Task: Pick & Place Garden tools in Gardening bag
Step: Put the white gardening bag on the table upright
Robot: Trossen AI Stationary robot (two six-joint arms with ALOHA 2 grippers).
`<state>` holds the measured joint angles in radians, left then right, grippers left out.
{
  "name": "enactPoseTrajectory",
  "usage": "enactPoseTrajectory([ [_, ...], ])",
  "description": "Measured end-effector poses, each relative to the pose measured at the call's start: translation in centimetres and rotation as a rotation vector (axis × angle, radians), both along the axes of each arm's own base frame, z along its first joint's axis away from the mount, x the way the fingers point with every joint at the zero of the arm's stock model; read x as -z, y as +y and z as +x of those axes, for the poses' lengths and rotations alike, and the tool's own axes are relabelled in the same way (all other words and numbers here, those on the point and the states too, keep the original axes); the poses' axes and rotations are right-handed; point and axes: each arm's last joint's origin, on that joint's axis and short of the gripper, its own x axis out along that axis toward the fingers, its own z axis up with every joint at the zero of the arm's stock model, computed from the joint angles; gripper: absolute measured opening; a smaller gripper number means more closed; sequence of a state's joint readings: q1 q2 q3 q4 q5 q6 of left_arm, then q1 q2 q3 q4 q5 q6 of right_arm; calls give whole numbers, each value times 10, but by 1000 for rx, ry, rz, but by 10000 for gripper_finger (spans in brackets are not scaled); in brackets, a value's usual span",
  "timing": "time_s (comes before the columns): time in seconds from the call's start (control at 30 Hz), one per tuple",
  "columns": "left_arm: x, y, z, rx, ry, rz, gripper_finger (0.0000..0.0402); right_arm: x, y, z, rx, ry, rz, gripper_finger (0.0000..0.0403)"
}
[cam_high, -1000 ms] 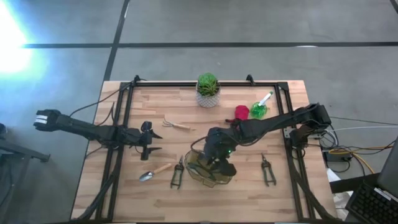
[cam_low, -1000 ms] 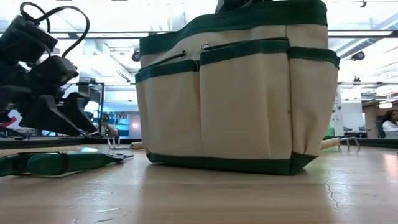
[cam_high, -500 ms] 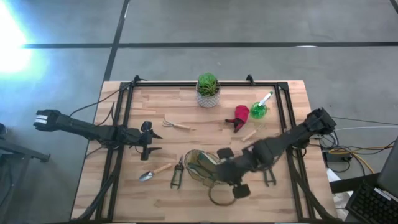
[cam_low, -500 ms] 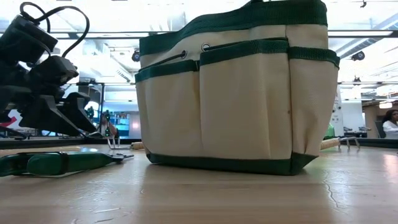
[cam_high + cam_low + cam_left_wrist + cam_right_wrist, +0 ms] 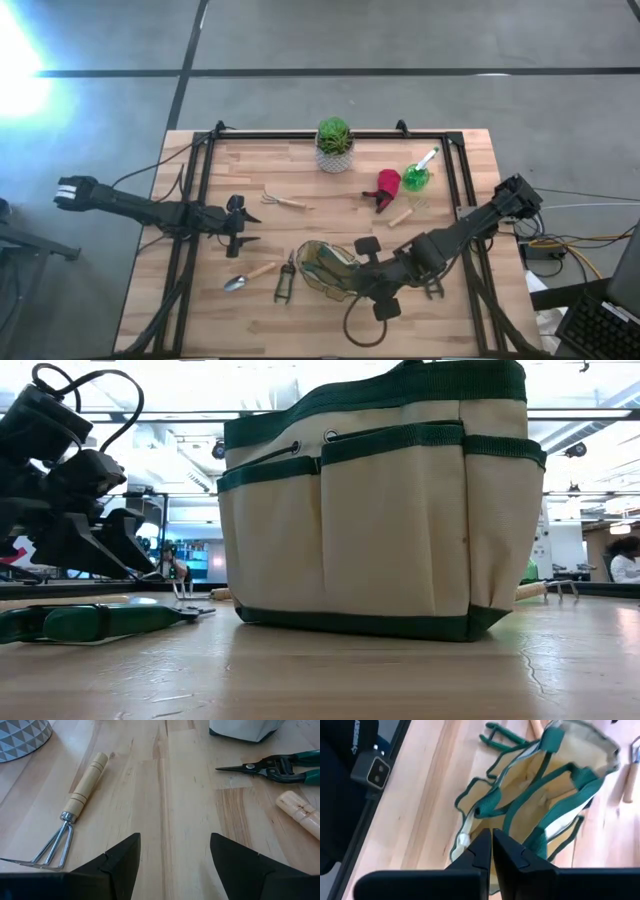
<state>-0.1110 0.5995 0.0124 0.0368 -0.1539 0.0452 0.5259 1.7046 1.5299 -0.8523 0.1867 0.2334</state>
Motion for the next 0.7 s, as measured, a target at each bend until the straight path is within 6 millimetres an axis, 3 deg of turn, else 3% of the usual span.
enactPoseTrajectory([
  [0.3,0,0,0,0,-1,0,241,34,-2,-2,9,56,-29,8],
  [0.7,0,0,0,0,-1,0,241,50,-3,-5,-12,85,-51,8],
])
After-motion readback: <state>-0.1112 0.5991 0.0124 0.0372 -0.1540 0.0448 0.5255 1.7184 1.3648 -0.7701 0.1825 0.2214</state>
